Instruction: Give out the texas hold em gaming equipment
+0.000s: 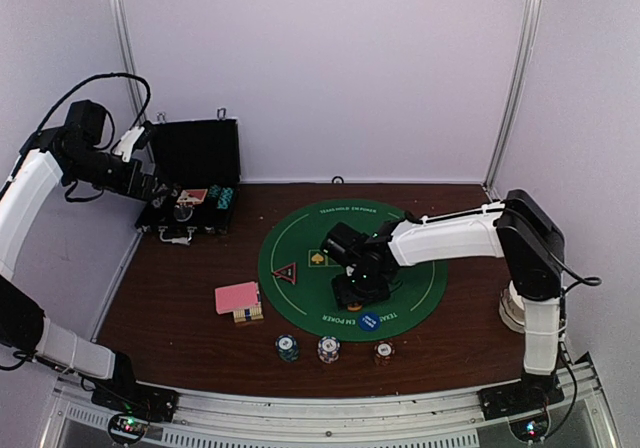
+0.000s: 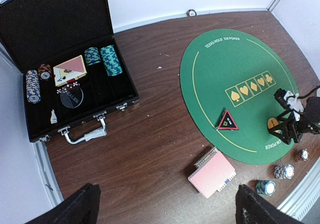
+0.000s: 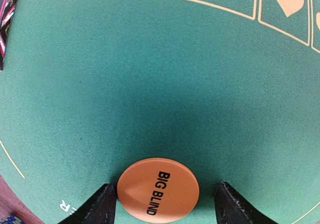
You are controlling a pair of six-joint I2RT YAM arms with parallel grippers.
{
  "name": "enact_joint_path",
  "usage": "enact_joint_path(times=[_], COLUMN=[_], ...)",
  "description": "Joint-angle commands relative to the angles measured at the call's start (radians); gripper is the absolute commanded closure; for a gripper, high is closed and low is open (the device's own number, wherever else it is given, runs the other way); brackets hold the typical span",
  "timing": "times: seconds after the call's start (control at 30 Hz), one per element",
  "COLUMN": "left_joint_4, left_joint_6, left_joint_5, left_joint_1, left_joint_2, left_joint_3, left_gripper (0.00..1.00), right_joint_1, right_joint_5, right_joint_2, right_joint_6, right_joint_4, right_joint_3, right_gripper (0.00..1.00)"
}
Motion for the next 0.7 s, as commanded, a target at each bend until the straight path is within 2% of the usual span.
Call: enact_joint_path(times=[0.0,0.23,0.5,0.67], left_joint_4=[0.009,0.009,0.002,0.002], left_joint_6=[0.003,0.006,0.011,0.01], left_joint_5=[0.01,0.008,0.007,0.004], left_joint_1=[0.007,0.007,0.007,0.008], left_joint_2=[-0.008,-0.015,-0.017,-0.017], left_joint_3=[0.032,0.033,0.034,0.035], left_gripper=[0.02,0.02,0.02,0.03], right_joint_1=[0.001,0.029,0.048,0.041], right_joint_5=[-0.036,0.008,0.029,0.09], right_joint_2=[0.001,-0.007,0.011,0.04], right_joint_6=[0.037,0.048,0.054,0.062], right_joint_4=[0.013,-0.017,-0.046,-0.093], right_joint_3=[-0.05,-0.043,-0.018,0.032], right_gripper=[0.32,0.37,0.39,0.45])
